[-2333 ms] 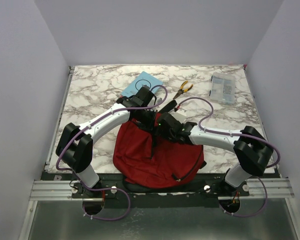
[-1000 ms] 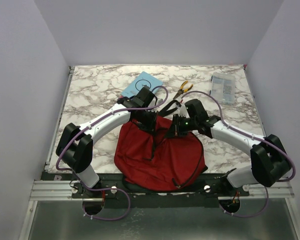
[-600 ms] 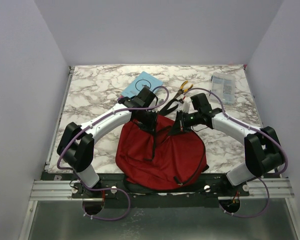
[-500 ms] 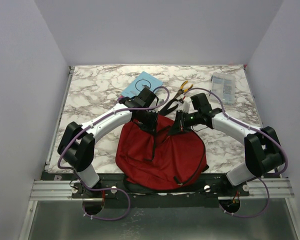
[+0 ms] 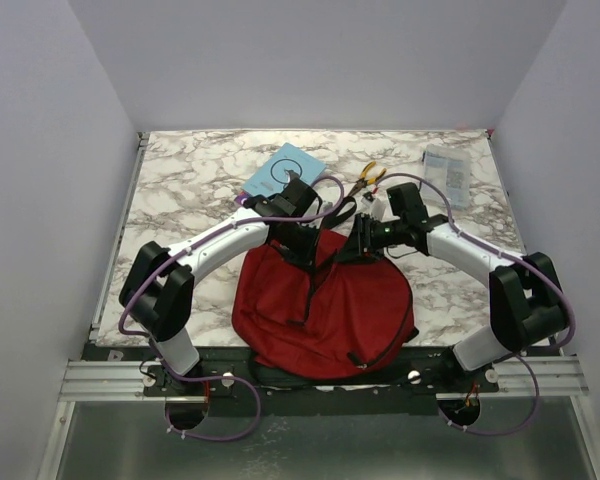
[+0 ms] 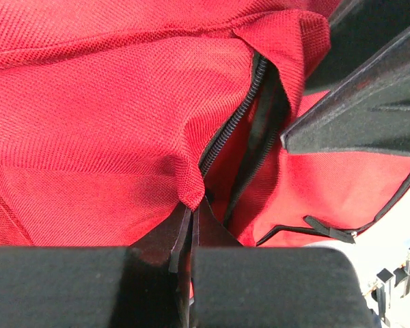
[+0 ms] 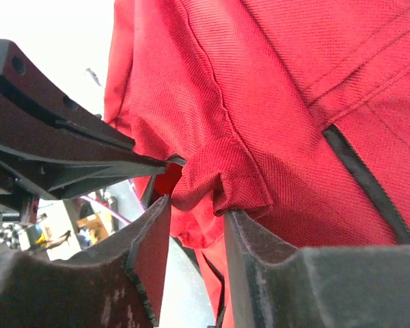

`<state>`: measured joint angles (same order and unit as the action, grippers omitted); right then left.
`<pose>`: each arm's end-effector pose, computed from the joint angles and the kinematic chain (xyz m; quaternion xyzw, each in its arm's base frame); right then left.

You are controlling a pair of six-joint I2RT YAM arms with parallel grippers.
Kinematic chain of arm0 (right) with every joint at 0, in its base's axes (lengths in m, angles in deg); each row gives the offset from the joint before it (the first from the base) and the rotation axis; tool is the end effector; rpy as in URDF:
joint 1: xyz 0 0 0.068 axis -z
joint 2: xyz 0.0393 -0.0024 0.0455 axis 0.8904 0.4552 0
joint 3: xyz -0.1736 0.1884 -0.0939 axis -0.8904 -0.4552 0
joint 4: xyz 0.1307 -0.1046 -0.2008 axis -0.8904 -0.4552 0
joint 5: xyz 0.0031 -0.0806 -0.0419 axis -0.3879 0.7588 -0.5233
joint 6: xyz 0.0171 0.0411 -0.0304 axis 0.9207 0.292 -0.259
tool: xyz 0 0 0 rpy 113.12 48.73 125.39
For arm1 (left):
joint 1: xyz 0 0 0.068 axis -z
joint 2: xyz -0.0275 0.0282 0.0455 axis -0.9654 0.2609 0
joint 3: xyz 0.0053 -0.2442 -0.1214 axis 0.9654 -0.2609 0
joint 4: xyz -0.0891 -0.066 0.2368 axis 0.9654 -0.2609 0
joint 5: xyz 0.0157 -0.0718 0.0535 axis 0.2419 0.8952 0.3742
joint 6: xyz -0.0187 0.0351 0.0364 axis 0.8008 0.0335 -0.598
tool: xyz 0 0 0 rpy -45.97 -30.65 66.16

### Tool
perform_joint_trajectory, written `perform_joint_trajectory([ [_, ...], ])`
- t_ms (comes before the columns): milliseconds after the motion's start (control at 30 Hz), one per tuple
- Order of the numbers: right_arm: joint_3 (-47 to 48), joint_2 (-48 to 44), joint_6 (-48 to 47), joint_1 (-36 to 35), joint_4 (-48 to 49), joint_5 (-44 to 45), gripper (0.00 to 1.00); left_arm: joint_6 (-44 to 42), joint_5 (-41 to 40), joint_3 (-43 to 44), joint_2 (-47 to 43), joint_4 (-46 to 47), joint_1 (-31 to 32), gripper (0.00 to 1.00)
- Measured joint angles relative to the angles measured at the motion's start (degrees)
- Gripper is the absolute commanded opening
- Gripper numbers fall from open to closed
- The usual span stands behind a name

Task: Pack the student bag
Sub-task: Zip the student bag at the center of the board.

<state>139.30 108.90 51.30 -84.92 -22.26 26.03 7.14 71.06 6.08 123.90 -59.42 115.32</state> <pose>0.2754 0.1389 0.2055 -0.0498 0.8737 0.4720 0.1062 0.2541 -0.2334 0.2447 0.2189 0.9356 -0.2603 0.0941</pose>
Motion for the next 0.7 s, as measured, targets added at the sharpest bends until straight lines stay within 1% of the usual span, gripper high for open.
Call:
perform_joint_trajectory([
  [100, 0.7, -0.9, -1.3, 0.0, -2.7, 3.3, 0.58, 0.0, 0.0, 0.0, 0.1, 0.0, 0.2, 0.00],
  [167, 0.7, -2.8, -2.8, 0.0, -5.3, 6.1, 0.63, 0.0, 0.1, 0.1, 0.2, -0.1, 0.2, 0.00],
  [400, -0.1, -9.9, -4.9, -0.2, -8.6, 12.6, 0.69, -0.1, 0.0, 0.2, 0.1, -0.2, 0.2, 0.19],
  [500, -0.9, -12.8, -5.4, -0.6, -9.0, 14.7, 0.69, -0.2, 0.1, 0.2, 0.1, -0.2, 0.2, 0.30],
  [567, -1.7, -14.9, -5.7, -0.9, -8.8, 15.9, 0.69, -0.2, 0.1, 0.2, 0.1, -0.2, 0.2, 0.37],
  [700, -3.2, -18.1, -5.7, -2.1, -6.9, 17.2, 0.69, -0.5, 0.0, 0.2, -0.2, -0.2, 0.2, 0.49],
])
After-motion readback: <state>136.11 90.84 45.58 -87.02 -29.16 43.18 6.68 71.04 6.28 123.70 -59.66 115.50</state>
